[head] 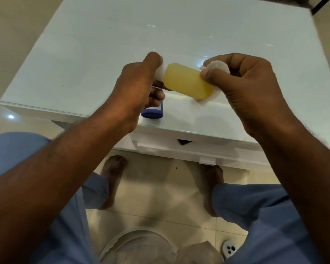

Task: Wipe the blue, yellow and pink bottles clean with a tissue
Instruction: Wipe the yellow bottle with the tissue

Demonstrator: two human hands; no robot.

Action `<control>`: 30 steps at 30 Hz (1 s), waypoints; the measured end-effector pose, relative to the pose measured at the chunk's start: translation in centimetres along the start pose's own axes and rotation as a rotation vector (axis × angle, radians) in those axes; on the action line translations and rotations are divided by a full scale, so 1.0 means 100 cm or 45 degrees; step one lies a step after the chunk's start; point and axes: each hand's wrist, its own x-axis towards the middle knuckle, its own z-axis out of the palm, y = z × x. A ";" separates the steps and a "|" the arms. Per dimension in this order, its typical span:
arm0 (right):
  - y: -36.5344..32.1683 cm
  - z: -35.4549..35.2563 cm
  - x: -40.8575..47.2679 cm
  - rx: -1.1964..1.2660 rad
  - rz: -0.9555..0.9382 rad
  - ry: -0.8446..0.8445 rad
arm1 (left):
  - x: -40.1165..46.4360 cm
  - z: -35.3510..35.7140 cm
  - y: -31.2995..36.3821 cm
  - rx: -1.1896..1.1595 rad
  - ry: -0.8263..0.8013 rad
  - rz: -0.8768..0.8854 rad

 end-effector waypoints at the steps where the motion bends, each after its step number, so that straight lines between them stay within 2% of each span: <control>1: 0.000 -0.002 0.001 -0.102 -0.058 0.052 | -0.002 0.001 -0.001 -0.032 -0.038 -0.011; 6: -0.004 -0.004 0.001 -0.392 -0.273 0.113 | -0.009 0.011 -0.004 -0.172 -0.179 -0.109; 9: -0.004 -0.004 0.000 -0.453 -0.354 0.081 | -0.011 0.012 -0.006 -0.086 -0.275 -0.140; 12: -0.006 -0.004 -0.001 -0.370 -0.365 0.113 | -0.010 0.010 -0.009 0.172 -0.223 -0.101; 18: -0.007 0.001 -0.002 -0.444 -0.374 0.194 | -0.008 0.010 -0.006 0.223 -0.063 -0.030; 25: -0.008 0.028 -0.021 -0.618 -0.688 -0.015 | -0.014 0.014 -0.015 0.305 -0.012 0.040; 27: -0.007 0.022 -0.015 -0.660 -0.659 0.057 | -0.014 0.013 -0.014 0.294 -0.032 0.050; 30: -0.004 0.002 0.001 -0.663 -0.459 0.248 | -0.013 0.014 -0.011 0.240 -0.063 0.052</control>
